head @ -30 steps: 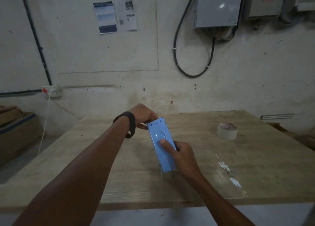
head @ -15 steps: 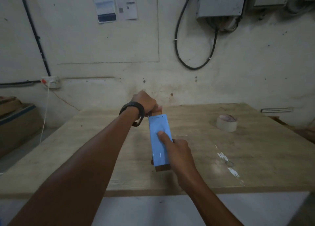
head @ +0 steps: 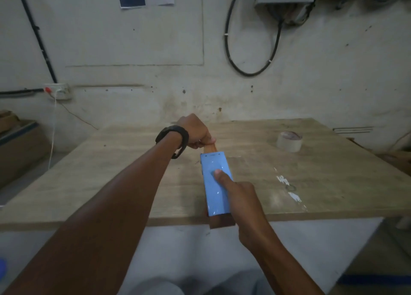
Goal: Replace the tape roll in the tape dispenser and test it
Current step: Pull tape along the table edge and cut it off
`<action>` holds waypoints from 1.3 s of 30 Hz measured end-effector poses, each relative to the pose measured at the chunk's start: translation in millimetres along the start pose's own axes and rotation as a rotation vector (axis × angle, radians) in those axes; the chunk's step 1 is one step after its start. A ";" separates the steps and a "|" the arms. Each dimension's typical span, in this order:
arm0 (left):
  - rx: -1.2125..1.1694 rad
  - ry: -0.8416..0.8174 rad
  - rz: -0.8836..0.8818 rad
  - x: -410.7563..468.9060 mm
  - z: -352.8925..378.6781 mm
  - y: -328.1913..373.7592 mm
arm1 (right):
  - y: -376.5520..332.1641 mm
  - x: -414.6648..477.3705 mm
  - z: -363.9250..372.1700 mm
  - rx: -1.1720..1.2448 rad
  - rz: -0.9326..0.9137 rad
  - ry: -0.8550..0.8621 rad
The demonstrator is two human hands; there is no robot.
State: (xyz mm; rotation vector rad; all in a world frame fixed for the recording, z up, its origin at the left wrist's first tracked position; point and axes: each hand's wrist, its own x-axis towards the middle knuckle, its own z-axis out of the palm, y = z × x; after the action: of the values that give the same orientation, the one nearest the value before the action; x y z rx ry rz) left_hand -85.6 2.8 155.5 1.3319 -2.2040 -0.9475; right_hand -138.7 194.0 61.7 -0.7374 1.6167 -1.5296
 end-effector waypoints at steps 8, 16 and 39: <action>-0.185 -0.334 -0.270 -26.8 9.8 -20.6 | 15.8 -23.2 -3.7 0.015 -0.003 0.070; -0.301 -0.496 -0.191 -32.8 16.0 -27.0 | 16.5 -24.6 -5.0 -0.026 0.002 0.022; 0.105 -0.346 -0.081 -26.3 52.8 -42.8 | 47.9 -47.9 -16.2 -0.027 0.167 -0.053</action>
State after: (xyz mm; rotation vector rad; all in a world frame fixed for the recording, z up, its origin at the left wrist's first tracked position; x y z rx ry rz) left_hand -80.3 30.6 88.4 1.4008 -2.5012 -1.1831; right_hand -122.2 247.9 20.8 -0.6358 1.6194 -1.3612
